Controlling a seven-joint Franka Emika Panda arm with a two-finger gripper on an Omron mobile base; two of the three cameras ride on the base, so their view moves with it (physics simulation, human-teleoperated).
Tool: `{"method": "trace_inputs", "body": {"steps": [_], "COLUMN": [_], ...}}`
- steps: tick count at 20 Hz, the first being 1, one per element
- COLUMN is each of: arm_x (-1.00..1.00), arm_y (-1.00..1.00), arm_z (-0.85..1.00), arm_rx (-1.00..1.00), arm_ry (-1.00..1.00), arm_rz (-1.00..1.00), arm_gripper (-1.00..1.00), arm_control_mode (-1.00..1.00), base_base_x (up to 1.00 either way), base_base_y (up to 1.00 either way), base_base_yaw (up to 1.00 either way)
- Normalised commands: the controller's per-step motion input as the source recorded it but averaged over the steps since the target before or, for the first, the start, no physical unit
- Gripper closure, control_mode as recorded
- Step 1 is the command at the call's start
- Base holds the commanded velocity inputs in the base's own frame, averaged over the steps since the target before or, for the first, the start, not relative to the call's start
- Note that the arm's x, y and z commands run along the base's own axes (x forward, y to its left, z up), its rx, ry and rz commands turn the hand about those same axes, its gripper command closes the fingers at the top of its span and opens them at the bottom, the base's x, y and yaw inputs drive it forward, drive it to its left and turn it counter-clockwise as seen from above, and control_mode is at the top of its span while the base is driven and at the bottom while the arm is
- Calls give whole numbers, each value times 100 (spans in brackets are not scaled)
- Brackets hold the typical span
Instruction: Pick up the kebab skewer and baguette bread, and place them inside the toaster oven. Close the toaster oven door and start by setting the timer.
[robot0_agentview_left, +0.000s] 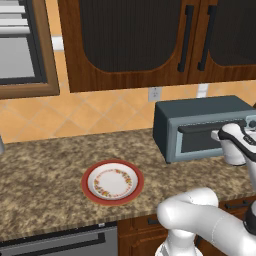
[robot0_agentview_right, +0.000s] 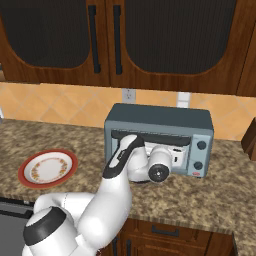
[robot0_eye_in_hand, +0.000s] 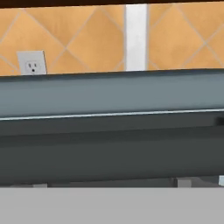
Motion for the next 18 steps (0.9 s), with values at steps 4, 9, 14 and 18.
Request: {"method": "trace_inputs", "body": {"steps": [4,9,14,18], "arm_x": [0,15,38,14], "arm_y": [0,0,0,0], "arm_z": [-2,-12,-12,-5], "arm_rx": [0,0,0,0], "arm_ry": [1,0,0,2], "arm_rz": [0,0,0,0], "arm_gripper": [-100,-100,-100,-100], "arm_control_mode": [-100,-100,-100,-100], "base_base_x": [0,0,0,0], "base_base_y": [0,0,0,0], "base_base_yaw": [0,0,0,0]}}
